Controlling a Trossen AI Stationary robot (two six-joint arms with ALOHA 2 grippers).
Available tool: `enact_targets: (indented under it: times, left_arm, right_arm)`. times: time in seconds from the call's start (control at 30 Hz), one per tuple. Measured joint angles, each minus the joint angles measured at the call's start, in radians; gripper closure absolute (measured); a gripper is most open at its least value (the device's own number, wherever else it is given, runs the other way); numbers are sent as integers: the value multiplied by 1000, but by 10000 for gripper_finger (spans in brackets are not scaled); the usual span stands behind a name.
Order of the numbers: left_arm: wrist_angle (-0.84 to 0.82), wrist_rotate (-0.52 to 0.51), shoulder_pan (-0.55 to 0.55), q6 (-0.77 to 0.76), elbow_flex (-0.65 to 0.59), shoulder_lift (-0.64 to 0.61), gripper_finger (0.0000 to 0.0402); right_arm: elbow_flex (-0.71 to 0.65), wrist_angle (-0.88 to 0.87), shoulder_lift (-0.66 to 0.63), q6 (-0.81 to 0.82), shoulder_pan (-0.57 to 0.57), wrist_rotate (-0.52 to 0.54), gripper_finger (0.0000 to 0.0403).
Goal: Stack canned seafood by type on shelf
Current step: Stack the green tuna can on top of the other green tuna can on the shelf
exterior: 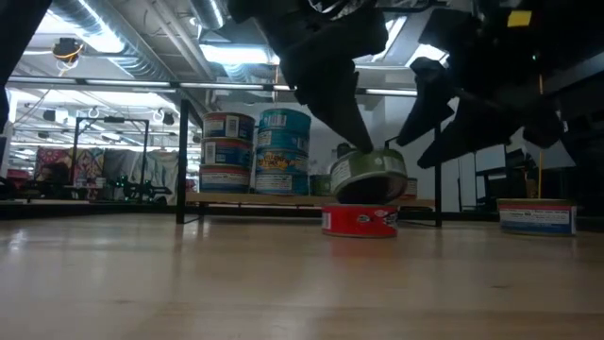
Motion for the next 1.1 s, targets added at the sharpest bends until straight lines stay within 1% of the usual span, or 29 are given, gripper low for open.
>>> enact_targets:
  times: [0.17,0.33,0.57,0.63,0.8,0.93,1.1]
  left_arm:
    - [-3,1,14,-27,0,0,401]
    - [9,2,22,-37,0,0,401]
    - [18,17,23,-42,0,0,401]
    - [18,18,23,-58,0,0,401]
    - [22,27,23,-65,0,0,401]
    - [32,56,23,-86,0,0,401]
    - [40,59,23,-87,0,0,401]
  right_arm:
    - [-37,76,3,-53,0,18,150]
    - [-37,104,49,-96,0,26,150]
    - [-37,163,136,-132,0,177,150]
    - [-37,168,148,-144,0,193,150]
    - [-38,195,153,-148,-1,193,152]
    - [-37,198,153,-148,-1,190,176]
    - [-38,197,153,-150,-1,158,228]
